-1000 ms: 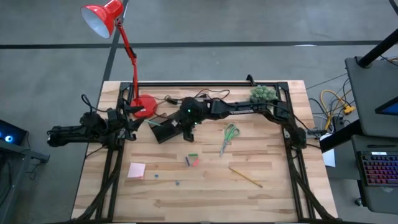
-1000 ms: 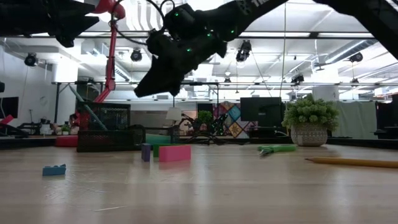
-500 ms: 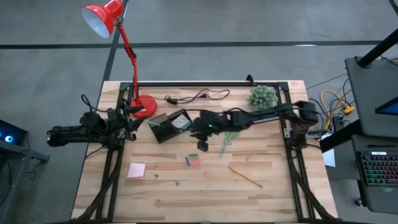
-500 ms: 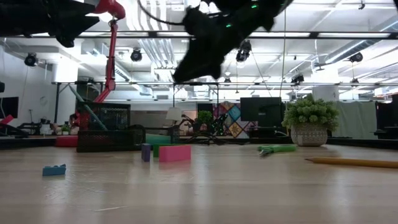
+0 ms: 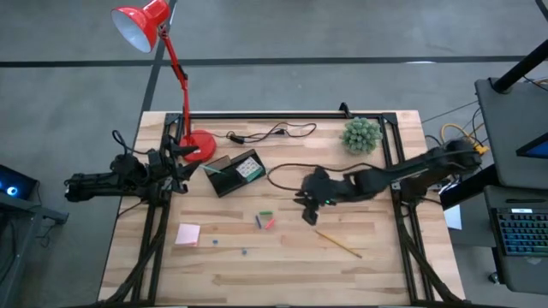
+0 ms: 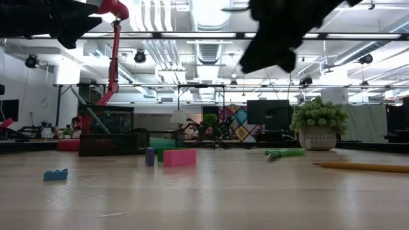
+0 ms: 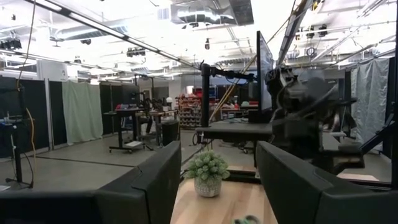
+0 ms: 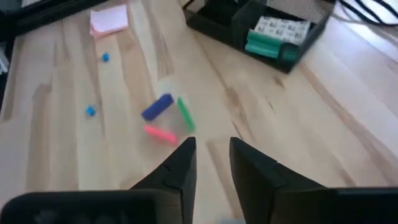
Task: Pick and place office supplies into organizer
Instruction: Put the yellow pencil into the desk organizer
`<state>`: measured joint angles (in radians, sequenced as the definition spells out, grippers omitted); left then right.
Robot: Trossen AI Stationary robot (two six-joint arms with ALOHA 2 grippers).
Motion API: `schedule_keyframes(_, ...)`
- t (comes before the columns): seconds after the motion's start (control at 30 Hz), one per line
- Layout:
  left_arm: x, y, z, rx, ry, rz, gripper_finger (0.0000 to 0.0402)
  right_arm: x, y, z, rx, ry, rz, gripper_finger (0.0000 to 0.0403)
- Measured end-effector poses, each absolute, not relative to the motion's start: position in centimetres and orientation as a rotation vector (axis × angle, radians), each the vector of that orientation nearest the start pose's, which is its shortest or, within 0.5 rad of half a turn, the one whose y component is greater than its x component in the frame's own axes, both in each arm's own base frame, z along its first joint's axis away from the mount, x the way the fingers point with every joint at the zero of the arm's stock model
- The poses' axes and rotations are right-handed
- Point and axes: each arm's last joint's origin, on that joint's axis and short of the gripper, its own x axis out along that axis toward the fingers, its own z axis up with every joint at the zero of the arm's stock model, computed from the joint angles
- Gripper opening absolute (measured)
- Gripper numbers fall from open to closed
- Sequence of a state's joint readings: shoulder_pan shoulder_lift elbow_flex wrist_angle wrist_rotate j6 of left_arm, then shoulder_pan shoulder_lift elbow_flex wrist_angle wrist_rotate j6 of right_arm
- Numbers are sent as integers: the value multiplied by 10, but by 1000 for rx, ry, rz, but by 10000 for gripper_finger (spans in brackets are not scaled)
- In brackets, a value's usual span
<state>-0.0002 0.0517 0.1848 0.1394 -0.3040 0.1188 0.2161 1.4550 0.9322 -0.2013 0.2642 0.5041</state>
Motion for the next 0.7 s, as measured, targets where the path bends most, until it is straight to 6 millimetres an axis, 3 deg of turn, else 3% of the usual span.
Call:
schedule_keyframes(0.4, 83, 9, 235, 75, -255, 317, 196, 245, 99, 236, 300, 990, -261, 144)
schedule_keyframes(0.7, 83, 9, 236, 74, -264, 322, 196, 244, 131, 213, 297, 1099, -136, 162)
